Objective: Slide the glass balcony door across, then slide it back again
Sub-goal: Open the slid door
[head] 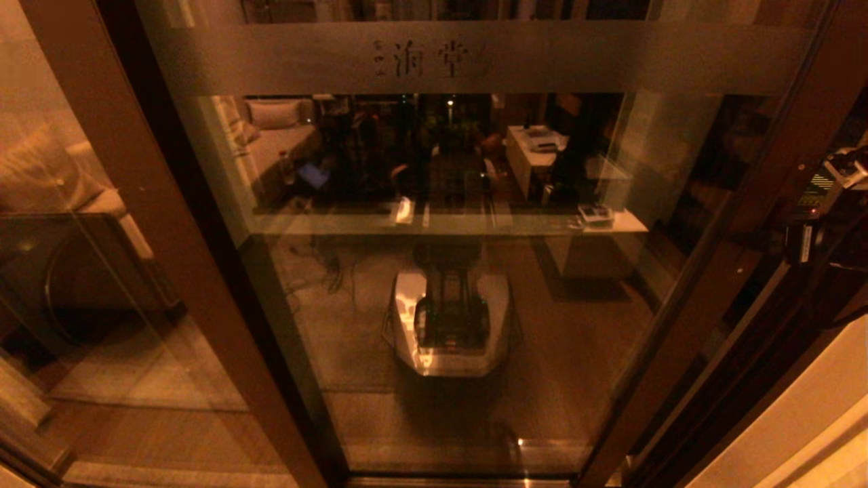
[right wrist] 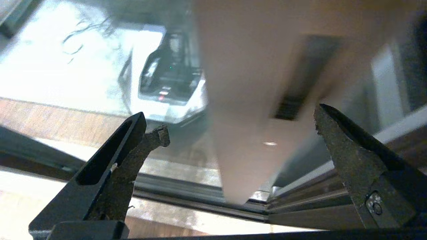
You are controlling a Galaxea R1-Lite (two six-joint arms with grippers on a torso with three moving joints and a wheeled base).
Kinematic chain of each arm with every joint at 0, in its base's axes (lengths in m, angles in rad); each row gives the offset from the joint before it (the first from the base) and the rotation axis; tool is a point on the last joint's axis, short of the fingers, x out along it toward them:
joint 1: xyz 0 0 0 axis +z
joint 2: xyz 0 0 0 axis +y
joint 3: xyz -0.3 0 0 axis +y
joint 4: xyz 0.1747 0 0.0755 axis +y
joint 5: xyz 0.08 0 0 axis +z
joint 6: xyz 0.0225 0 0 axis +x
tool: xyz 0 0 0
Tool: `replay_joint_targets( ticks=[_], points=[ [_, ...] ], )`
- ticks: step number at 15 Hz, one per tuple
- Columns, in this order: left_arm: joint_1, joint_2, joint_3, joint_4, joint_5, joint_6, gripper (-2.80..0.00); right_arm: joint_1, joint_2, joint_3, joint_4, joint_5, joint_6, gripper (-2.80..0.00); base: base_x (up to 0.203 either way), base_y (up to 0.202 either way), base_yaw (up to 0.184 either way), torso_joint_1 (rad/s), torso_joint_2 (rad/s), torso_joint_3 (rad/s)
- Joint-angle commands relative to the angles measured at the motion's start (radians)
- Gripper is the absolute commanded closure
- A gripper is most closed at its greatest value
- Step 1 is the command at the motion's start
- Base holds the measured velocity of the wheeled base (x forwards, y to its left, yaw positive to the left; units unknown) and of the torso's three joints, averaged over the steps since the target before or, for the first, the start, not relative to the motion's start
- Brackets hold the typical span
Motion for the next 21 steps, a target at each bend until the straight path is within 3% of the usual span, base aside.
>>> replay_joint_targets(
  ticks=[1,5,9,10,11,17,21],
  points=[
    [0.0,0.001,0.0,-0.001,0.0,-0.001,0.0,0.008,-0.025,0.013,-0.002,0.002,0.0,-2.8,0.0,0.0,0.0,0.0,0.0,0.0],
    [0.0,0.001,0.0,-0.001,0.0,-0.001,0.0,0.016,-0.022,0.011,-0.002,0.001,-0.001,-2.8,0.0,0.0,0.0,0.0,0.0,0.0],
    [0.0,0.001,-0.001,-0.001,0.0,-0.001,0.0,-0.035,-0.066,0.017,-0.002,-0.002,0.003,-2.8,0.0,0.0,0.0,0.0,0.0,0.0],
    [0.0,0.001,-0.001,-0.001,0.0,-0.001,0.0,-0.054,-0.088,0.029,-0.001,-0.001,0.002,-1.58,0.0,0.0,0.0,0.0,0.0,0.0],
    [0.0,0.001,0.0,-0.001,0.0,-0.001,0.0,-0.067,-0.108,0.043,-0.001,0.0,0.001,0.0,0.0,0.0,0.0,0.0,0.0,0.0],
    [0.0,0.001,0.0,-0.001,0.0,-0.001,0.0,-0.102,-0.178,0.033,0.001,-0.012,0.047,0.0,0.0,0.0,0.0,0.0,0.0,0.0],
    [0.0,0.001,0.0,-0.001,0.0,-0.001,0.0,-0.152,-0.083,-0.094,0.003,-0.078,0.048,0.0,0.0,0.0,0.0,0.0,0.0,0.0]
  ],
)
